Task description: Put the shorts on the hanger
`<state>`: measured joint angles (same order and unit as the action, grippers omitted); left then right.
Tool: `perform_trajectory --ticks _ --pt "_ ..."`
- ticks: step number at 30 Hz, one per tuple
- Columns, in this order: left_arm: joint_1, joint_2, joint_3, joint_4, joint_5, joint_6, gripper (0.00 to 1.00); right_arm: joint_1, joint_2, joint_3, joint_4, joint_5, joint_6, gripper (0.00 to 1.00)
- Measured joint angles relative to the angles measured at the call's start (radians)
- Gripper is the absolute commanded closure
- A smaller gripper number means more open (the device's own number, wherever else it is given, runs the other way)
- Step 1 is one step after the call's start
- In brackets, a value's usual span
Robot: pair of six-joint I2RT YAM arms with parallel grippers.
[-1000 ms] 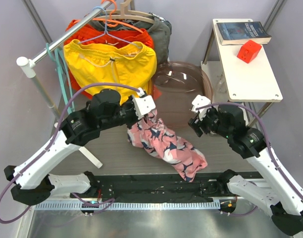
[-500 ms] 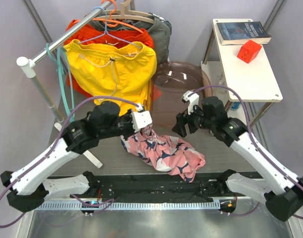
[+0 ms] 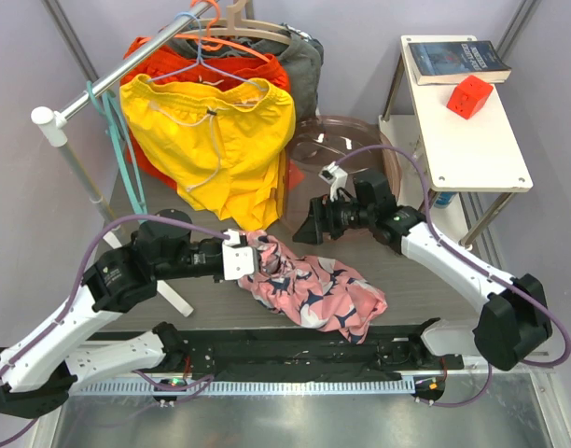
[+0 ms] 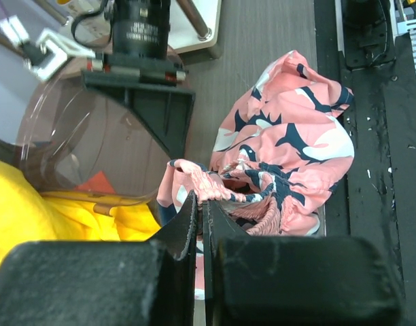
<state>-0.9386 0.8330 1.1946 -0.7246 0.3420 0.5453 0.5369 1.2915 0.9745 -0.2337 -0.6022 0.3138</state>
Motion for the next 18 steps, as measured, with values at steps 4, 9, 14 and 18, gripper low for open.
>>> perform_trajectory --ticks 4,9,14,18 --pt "0.0 0.016 0.0 0.002 0.023 0.014 1.0 0.068 0.05 -0.01 0.027 -0.02 -0.016 0.19" --pt "0.0 0.025 0.0 0.002 0.039 0.014 1.0 0.143 0.101 -0.039 0.016 -0.021 -0.105 0.21" --pt "0.0 0.025 0.0 0.004 0.034 0.013 1.0 0.18 0.16 -0.062 -0.009 0.002 -0.18 0.23" --pt "0.0 0.026 0.0 0.013 0.015 0.012 1.0 0.186 0.217 -0.074 -0.003 0.008 -0.188 0.31"
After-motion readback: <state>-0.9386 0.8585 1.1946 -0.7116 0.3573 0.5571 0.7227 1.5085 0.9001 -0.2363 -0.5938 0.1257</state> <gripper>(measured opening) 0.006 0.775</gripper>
